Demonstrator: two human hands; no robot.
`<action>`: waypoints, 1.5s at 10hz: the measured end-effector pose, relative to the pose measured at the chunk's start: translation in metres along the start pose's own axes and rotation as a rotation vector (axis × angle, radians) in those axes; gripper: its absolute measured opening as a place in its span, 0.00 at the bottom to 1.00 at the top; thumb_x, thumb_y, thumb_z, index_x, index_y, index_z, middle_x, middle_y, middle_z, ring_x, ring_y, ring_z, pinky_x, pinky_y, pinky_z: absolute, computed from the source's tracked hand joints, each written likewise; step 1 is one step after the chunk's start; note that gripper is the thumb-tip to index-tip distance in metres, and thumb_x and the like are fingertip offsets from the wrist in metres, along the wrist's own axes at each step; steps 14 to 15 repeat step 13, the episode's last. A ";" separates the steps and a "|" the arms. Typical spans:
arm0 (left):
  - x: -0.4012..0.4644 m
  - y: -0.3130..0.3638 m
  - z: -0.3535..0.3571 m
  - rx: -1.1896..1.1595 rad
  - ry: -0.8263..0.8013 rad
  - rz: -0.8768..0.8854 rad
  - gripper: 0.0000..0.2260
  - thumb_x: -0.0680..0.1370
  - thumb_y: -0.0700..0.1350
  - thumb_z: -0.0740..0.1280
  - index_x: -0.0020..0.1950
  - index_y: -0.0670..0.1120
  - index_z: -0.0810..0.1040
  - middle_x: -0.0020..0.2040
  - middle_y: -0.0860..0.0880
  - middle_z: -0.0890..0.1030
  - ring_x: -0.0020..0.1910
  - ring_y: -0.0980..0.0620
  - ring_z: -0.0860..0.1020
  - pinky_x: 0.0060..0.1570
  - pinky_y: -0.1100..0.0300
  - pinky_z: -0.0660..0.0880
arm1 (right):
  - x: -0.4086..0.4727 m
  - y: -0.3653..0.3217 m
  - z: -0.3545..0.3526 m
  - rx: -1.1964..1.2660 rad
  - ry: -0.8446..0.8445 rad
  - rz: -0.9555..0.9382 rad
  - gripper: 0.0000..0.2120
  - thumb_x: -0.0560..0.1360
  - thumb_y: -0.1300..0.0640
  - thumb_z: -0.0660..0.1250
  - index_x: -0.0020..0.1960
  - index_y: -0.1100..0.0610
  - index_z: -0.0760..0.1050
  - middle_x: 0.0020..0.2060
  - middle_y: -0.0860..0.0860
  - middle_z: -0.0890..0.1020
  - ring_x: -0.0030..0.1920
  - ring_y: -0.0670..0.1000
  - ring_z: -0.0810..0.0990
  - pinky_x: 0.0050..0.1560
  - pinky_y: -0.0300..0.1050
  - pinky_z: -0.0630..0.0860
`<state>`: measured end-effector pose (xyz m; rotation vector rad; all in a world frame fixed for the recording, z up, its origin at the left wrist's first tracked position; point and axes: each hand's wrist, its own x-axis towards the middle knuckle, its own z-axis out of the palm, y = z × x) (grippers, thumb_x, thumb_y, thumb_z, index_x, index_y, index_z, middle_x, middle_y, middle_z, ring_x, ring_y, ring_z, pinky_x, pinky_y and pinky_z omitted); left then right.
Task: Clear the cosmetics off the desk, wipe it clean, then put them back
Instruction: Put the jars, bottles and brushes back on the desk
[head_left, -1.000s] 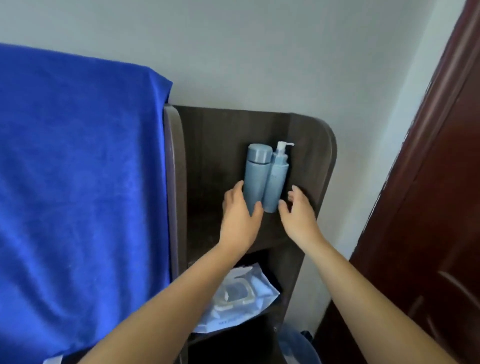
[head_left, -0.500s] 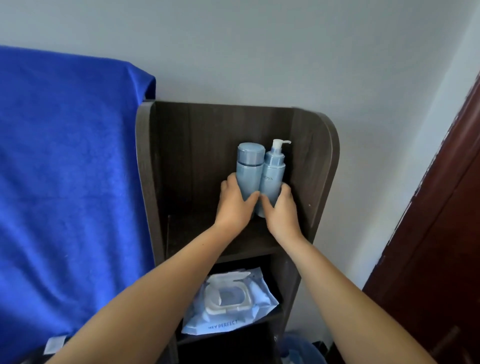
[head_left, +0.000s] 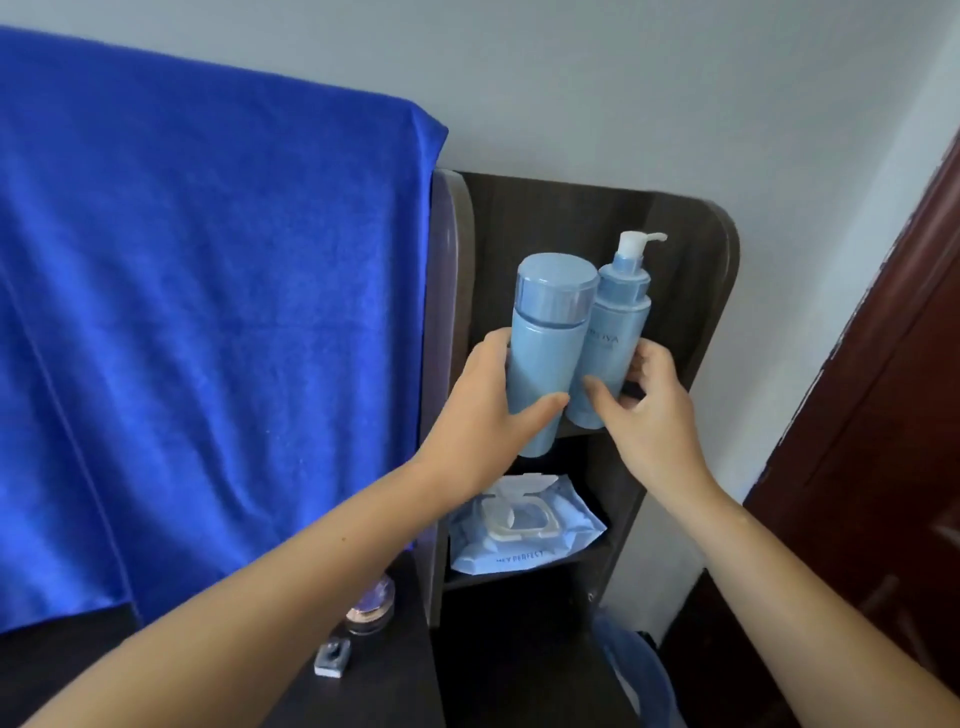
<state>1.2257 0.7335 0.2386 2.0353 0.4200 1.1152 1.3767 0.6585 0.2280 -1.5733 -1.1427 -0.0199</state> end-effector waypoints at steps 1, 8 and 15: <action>-0.043 0.004 -0.052 0.003 -0.021 0.033 0.22 0.73 0.46 0.70 0.63 0.51 0.65 0.59 0.53 0.72 0.59 0.55 0.72 0.57 0.53 0.74 | -0.040 -0.034 0.029 0.034 0.045 0.027 0.22 0.72 0.55 0.70 0.63 0.53 0.67 0.53 0.39 0.75 0.52 0.34 0.75 0.54 0.36 0.73; -0.305 -0.245 -0.375 0.188 0.195 -0.801 0.20 0.70 0.40 0.72 0.59 0.47 0.69 0.54 0.48 0.77 0.54 0.50 0.76 0.52 0.57 0.71 | -0.252 -0.091 0.457 0.123 -0.520 0.453 0.16 0.70 0.59 0.71 0.54 0.53 0.69 0.47 0.51 0.78 0.49 0.51 0.78 0.46 0.39 0.74; -0.337 -0.294 -0.378 0.093 0.175 -0.791 0.27 0.71 0.40 0.72 0.65 0.50 0.64 0.63 0.51 0.71 0.62 0.51 0.72 0.63 0.51 0.70 | -0.288 -0.063 0.510 0.081 -0.578 0.418 0.28 0.69 0.55 0.71 0.64 0.59 0.65 0.58 0.53 0.73 0.62 0.54 0.73 0.63 0.53 0.72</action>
